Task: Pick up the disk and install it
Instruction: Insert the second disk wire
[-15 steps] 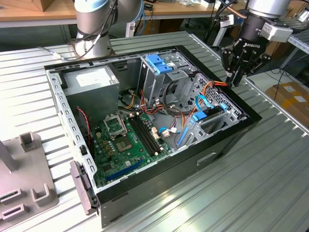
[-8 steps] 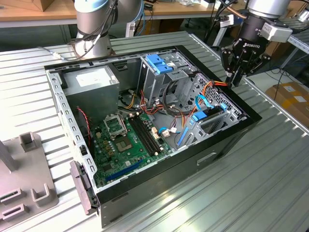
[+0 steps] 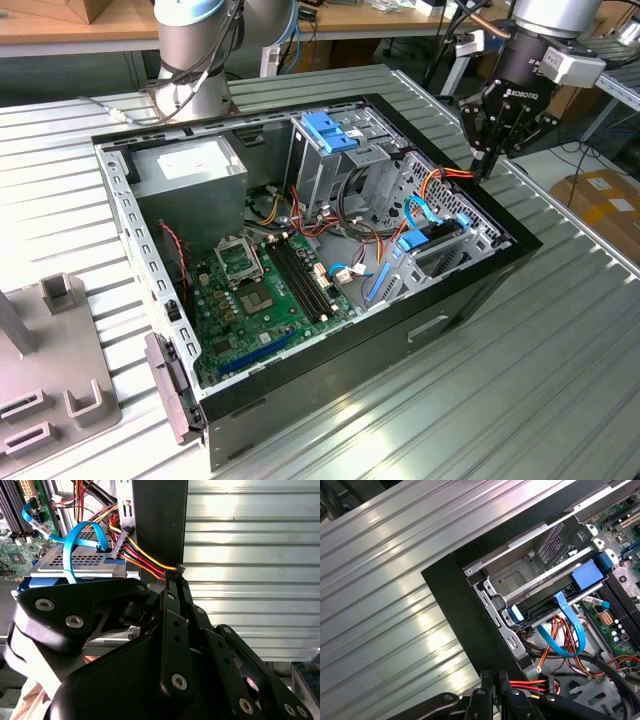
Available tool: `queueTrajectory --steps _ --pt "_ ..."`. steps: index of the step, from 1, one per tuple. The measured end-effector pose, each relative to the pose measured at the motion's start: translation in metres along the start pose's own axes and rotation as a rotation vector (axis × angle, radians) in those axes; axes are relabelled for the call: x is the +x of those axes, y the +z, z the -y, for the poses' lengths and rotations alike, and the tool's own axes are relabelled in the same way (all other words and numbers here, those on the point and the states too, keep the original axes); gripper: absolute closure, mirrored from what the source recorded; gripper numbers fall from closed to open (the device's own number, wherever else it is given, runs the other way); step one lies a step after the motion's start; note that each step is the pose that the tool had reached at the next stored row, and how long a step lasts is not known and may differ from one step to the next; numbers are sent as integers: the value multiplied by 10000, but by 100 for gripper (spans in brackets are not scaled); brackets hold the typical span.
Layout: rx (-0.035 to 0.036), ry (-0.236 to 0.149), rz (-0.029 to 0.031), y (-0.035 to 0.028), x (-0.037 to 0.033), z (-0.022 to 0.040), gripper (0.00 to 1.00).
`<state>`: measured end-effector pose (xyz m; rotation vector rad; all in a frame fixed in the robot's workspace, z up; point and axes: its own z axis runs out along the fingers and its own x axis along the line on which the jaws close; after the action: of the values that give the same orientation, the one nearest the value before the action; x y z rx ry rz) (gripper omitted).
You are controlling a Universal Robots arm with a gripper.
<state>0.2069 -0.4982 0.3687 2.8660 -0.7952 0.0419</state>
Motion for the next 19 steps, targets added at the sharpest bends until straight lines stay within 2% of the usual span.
queueTrajectory --steps 2,4,7,8,10,11,12,18,19 --pt "5 1 -2 -9 1 -2 84" --pt "43 13 -62 -45 -1 -10 84" --pt "170 53 -260 -63 -44 -39 84" --pt "225 70 -348 -63 -71 -55 84" --pt "321 103 -508 -61 -156 -106 84" --pt "377 120 -601 -60 -231 -151 84" --pt "411 132 -656 -58 -279 -180 84" --pt "538 173 -868 -54 -485 -304 84" --pt "543 184 -875 -53 -501 -313 84"
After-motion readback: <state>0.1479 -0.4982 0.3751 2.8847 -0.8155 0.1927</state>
